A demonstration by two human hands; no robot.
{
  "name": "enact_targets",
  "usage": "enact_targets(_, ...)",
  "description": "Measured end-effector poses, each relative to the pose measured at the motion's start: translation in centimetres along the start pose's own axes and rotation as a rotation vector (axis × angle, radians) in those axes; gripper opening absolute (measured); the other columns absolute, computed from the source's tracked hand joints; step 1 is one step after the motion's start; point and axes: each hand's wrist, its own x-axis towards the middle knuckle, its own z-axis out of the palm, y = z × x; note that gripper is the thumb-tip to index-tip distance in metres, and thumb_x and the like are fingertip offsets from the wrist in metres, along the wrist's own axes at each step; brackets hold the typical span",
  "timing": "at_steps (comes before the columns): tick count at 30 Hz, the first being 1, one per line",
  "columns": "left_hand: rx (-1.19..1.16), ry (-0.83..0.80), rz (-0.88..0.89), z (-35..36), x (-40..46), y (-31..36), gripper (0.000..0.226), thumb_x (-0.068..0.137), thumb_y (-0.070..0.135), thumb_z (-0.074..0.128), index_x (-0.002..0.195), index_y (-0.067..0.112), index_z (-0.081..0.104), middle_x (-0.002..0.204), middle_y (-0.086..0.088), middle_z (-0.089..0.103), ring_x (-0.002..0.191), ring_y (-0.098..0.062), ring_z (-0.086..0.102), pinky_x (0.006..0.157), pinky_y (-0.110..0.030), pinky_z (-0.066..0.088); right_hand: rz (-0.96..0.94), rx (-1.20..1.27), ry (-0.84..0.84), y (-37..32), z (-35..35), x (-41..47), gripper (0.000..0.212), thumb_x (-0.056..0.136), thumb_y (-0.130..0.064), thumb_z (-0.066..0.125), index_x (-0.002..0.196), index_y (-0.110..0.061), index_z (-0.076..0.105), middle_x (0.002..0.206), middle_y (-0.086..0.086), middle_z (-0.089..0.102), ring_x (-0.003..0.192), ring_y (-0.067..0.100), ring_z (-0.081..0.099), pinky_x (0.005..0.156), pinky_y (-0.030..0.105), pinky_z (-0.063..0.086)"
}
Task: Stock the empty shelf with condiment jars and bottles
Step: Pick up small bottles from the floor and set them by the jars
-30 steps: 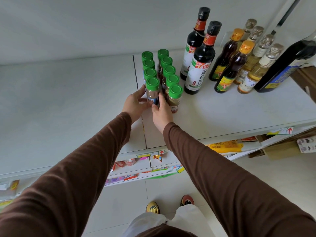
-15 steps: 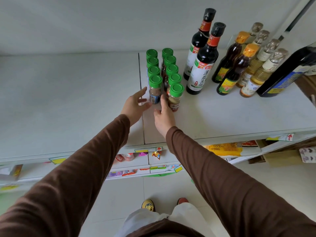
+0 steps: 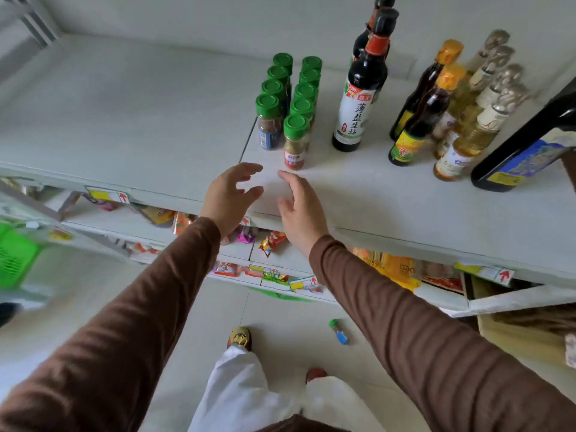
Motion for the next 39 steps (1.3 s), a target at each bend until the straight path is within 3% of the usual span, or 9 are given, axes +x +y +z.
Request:
enact_targets(2, -0.031, 0.045, -0.013, 1.6, -2.8, 1.0, 0.034, 0.089, 0.014, 0.067, 0.121, 0.026, 0.065, 0.121, 0.013, 0.064, 0.112, -0.004, 0.059, 0.093, -0.03, 0.054, -0.047, -0.018, -0.001, 0.9, -1.7, -2.0, 0.045, 0.093, -0.001, 0.05, 0.138, -0.011, 0.051, 0.138, 0.005, 0.055, 0.128, 0.02, 0.049, 0.108, 0.02, 0.033)
enact_targets(7, -0.056, 0.086, -0.051, 5.6, -9.3, 2.6, 0.034, 0.086, 0.011, 0.067, 0.117, 0.026, 0.066, 0.114, 0.013, 0.066, 0.104, -0.007, 0.064, 0.089, -0.026, 0.054, -0.046, 0.044, 0.049, 3.0, -4.3, -7.4, 0.039, 0.091, -0.001, 0.049, 0.127, -0.013, 0.058, 0.128, 0.003, 0.059, 0.12, 0.021, 0.053, 0.103, 0.038, 0.044)
enact_targets(9, -0.062, 0.078, -0.033, 6.6, -11.5, 2.4, 0.031, 0.087, 0.014, 0.068, 0.117, 0.025, 0.067, 0.11, 0.011, 0.067, 0.101, -0.008, 0.066, 0.09, -0.032, 0.056, -0.053, 0.061, 0.082, 4.1, -4.8, -9.5, 0.035, 0.092, -0.003, 0.049, 0.124, -0.014, 0.059, 0.123, 0.002, 0.06, 0.117, 0.019, 0.055, 0.098, 0.041, 0.048)
enact_targets(16, -0.092, 0.048, -0.078, 12.1, -19.3, -0.8, 0.029, 0.086, 0.014, 0.07, 0.113, 0.025, 0.067, 0.109, 0.015, 0.068, 0.101, -0.006, 0.063, 0.088, -0.036, 0.056, 0.026, 0.023, 0.12, 10.9, -5.1, -17.8, 0.031, 0.092, -0.005, 0.053, 0.12, -0.017, 0.059, 0.121, -0.002, 0.06, 0.112, 0.016, 0.055, 0.09, 0.038, 0.051)
enact_targets(30, 0.044, -0.2, -0.311, 34.4, -28.3, -17.2, 0.035, 0.083, 0.022, 0.073, 0.117, 0.025, 0.066, 0.115, 0.005, 0.066, 0.105, -0.014, 0.061, 0.092, -0.04, 0.053, 0.391, -0.174, -0.084, 39.3, -1.9, -28.4, 0.036, 0.09, -0.008, 0.058, 0.125, -0.016, 0.057, 0.125, 0.005, 0.057, 0.116, 0.025, 0.054, 0.098, 0.045, 0.046)
enact_targets(39, 0.139, -0.35, -0.404, 49.1, -29.9, -31.6, 0.038, 0.084, 0.021, 0.073, 0.121, 0.023, 0.063, 0.116, 0.003, 0.062, 0.103, -0.017, 0.059, 0.084, -0.025, 0.044, 0.56, -0.291, -0.237, 60.5, 5.9, -31.4, 0.044, 0.093, -0.013, 0.058, 0.136, -0.014, 0.052, 0.131, 0.012, 0.055, 0.122, 0.029, 0.05, 0.105, 0.042, 0.04)
